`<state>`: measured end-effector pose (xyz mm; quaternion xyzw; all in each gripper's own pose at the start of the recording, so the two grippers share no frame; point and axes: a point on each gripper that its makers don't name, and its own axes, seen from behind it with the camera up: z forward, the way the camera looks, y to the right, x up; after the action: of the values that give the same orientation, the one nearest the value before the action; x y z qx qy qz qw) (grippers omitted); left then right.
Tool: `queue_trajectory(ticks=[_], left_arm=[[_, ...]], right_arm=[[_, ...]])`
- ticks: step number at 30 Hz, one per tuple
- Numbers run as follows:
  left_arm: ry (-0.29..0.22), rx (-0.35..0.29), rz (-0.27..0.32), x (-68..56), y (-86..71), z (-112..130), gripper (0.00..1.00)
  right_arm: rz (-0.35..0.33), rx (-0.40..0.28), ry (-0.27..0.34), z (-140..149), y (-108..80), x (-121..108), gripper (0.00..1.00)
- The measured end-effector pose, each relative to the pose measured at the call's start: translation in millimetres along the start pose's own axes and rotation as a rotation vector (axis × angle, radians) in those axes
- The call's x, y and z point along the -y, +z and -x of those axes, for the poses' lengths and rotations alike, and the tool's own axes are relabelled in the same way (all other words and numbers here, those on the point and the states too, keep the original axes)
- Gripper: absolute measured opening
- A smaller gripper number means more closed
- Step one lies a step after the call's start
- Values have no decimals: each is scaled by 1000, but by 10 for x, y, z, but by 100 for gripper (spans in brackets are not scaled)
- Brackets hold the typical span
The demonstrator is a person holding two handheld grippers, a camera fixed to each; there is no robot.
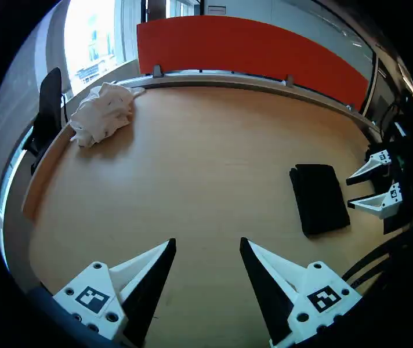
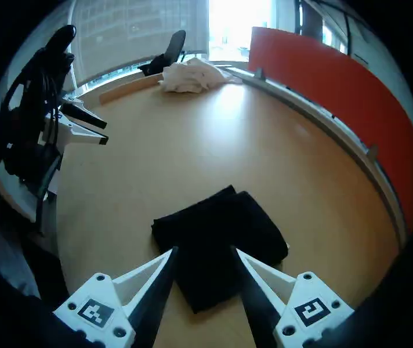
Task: Fold towel
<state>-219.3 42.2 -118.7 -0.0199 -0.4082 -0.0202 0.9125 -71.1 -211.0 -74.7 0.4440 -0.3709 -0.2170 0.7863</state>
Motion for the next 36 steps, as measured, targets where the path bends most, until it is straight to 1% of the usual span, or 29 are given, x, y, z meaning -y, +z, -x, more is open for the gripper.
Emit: queue_trajectory(ticks=[9, 21, 30, 36], left_arm=[[6, 0, 6, -49, -17, -5, 81], [13, -3, 8, -72, -34, -10, 81], [13, -3, 8, -79, -42, 7, 81], [13, -2, 9, -83, -44, 16, 81]], right_arm=[[17, 40, 27, 306, -37, -6, 66], [35, 76, 59, 600, -69, -9, 66], [37, 119, 75, 858, -56, 28, 66], [29, 135, 79, 941, -50, 66, 65]])
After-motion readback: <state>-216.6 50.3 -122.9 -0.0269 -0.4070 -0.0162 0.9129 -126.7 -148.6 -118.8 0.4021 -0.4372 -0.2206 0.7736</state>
